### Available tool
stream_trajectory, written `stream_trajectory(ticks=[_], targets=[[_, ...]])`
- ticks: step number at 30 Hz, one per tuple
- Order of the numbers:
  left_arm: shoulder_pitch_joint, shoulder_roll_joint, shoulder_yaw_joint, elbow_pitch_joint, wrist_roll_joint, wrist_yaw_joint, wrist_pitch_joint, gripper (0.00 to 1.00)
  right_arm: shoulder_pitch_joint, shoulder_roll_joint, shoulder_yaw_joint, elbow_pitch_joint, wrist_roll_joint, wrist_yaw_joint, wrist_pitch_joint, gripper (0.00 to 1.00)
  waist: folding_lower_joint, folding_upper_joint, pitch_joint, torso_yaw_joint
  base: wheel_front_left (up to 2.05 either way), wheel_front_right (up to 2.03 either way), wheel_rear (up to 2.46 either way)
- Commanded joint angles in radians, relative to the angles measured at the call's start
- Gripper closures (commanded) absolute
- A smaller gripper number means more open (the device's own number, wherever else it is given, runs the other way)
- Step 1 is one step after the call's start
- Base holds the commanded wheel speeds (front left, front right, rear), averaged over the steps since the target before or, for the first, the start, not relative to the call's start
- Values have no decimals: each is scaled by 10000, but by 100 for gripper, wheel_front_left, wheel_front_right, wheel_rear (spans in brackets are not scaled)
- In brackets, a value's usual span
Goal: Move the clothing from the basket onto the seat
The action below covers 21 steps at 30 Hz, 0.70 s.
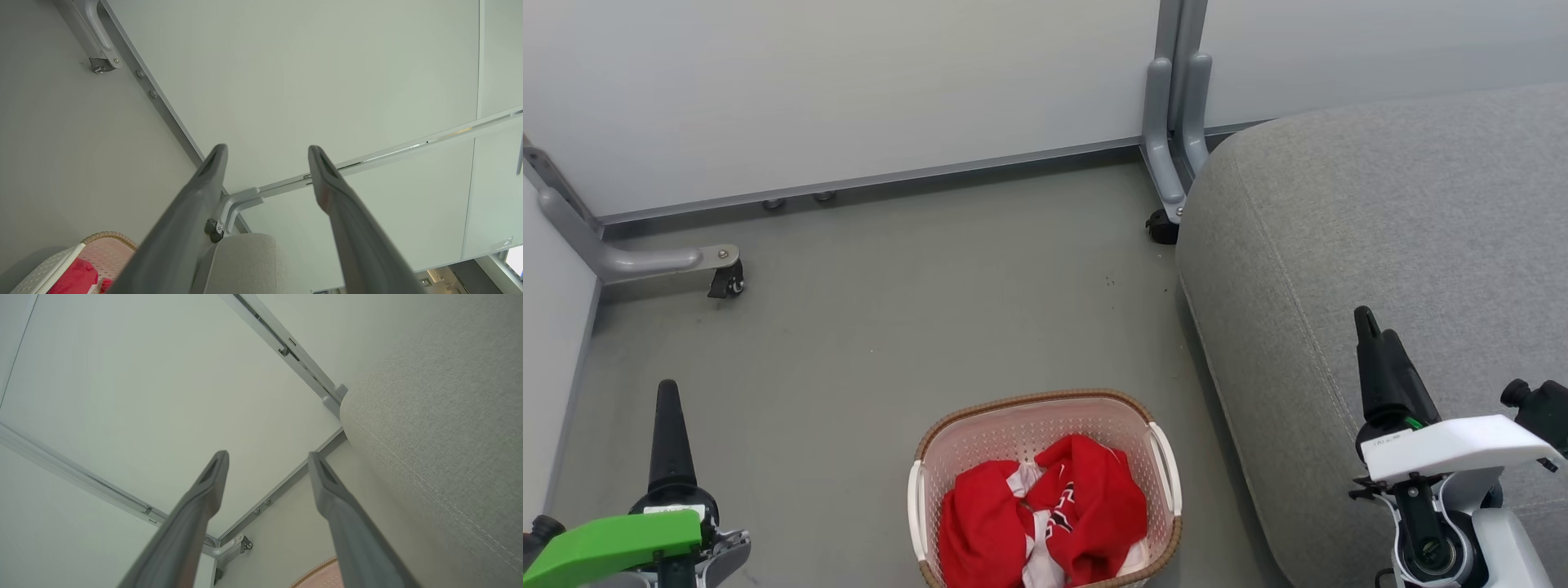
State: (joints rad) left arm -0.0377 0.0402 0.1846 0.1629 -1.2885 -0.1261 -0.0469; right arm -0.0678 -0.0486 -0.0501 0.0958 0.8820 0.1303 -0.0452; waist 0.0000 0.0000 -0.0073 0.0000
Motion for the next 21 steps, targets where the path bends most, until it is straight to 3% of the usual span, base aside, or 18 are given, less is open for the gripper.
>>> stream_trajectory(ticks=[1,10,21], targets=[[0,65,51,-262,357,-26,-96,0,-246,-95,80,-317,-502,2,-113,0,0,0,-11,14,0,0,0],[241,76,-286,-984,2518,-26,-398,0,-107,-302,627,-823,-2472,3,-414,0,0,0,-66,79,0,0,0],[570,85,-1620,-1726,5629,734,-732,0,155,-343,1198,-1002,-4246,3,-754,0,0,0,-128,98,0,0,0]])
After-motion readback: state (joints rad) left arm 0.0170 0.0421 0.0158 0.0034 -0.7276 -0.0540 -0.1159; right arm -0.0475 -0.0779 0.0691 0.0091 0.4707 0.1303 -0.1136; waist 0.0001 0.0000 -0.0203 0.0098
